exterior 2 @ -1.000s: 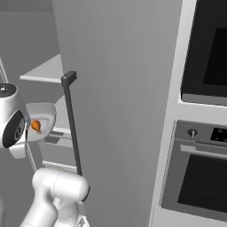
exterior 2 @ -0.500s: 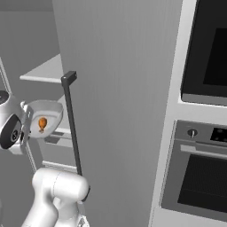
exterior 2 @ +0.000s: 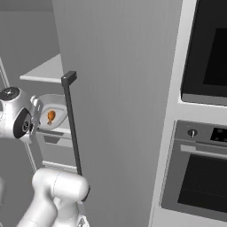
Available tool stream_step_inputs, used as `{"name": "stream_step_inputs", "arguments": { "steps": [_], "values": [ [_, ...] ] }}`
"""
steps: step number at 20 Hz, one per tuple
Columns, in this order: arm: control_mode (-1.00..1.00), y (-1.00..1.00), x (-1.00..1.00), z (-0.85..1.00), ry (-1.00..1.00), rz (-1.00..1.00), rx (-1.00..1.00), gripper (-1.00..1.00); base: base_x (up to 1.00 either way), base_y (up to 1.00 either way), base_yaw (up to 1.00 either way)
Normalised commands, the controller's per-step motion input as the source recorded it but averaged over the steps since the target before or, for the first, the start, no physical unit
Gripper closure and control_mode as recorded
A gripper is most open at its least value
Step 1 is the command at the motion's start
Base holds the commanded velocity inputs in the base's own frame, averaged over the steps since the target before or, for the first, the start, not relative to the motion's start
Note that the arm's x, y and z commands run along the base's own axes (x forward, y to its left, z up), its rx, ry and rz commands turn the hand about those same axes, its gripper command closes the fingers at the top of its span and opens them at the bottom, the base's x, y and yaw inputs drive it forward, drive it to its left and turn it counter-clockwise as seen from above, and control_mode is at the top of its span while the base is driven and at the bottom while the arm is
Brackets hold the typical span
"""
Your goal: Take the meat container that has the chicken drumstick and place it on the second highest rack of the freezer. Then take the vegetable container that has the avocado and corn and place it on the highest rack of the freezer.
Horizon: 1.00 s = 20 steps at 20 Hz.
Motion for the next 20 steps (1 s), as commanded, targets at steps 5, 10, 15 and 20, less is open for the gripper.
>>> {"name": "stream_step_inputs", "arguments": {
  "steps": [5, 10, 15, 20],
  "values": [
    [-1.00, 0.42, 0.71, -0.43, 0.00, 0.00, 0.00, 1.00, 0.00, 0.00, 0.00],
    [-1.00, 0.08, 0.56, -0.17, 0.02, 0.00, 0.00, 1.00, 0.00, 0.00, 0.00],
    [-1.00, 0.03, 0.69, -0.27, 0.13, 0.00, 0.00, 1.00, 0.00, 0.00, 0.00],
    [-1.00, 0.12, 0.86, -0.53, 0.08, 0.00, -0.05, 1.00, 0.00, 0.00, 0.00]
  ]
}}
